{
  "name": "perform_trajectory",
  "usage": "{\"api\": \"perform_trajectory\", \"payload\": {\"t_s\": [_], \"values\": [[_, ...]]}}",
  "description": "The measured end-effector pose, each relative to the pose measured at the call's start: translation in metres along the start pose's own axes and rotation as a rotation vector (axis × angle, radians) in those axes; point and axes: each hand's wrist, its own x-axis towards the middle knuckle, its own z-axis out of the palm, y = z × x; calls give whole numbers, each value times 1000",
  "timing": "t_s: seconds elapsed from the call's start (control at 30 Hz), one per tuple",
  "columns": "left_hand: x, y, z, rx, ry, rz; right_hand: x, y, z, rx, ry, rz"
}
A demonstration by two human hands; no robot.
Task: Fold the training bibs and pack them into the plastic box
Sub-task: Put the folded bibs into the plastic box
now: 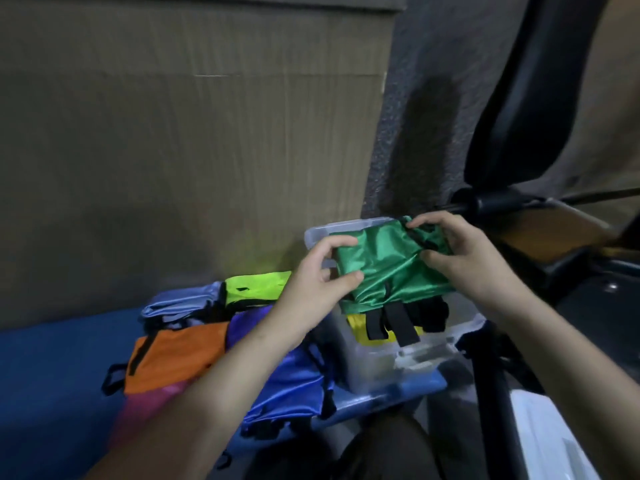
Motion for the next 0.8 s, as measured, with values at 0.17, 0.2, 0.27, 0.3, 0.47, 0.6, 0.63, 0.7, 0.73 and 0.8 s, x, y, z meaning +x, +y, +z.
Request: {"api": "perform_trajectory", "payload": {"t_s": [0.17, 0.2, 0.27, 0.3, 0.47, 0.6, 0.63, 0.7, 0.73, 0.8], "values": [[20, -22, 21, 320, -45, -54, 9, 42, -14, -151, -30, 118], [19, -27, 20, 462, -46, -50, 8, 49, -13, -184, -65, 144], [17, -34, 15, 743, -6, 18, 3, 58, -10, -230, -88, 170], [16, -35, 13, 851, 17, 56, -1, 60, -8, -244, -81, 168], [13, -30, 3, 751, 24, 13, -13, 49, -1, -211, -98, 148], [-2, -25, -12, 596, 64, 10, -23, 27, 12, -160, -109, 123], [-7, -23, -18, 574, 69, 2, -26, 19, 16, -138, -113, 108], [-21, -20, -31, 523, 89, -16, -31, 1, 28, -84, -119, 79], [-29, -20, -40, 494, 106, -28, -35, -9, 35, -51, -129, 66], [-46, -21, -62, 457, 132, -46, -42, -30, 52, 9, -167, 48]]}}
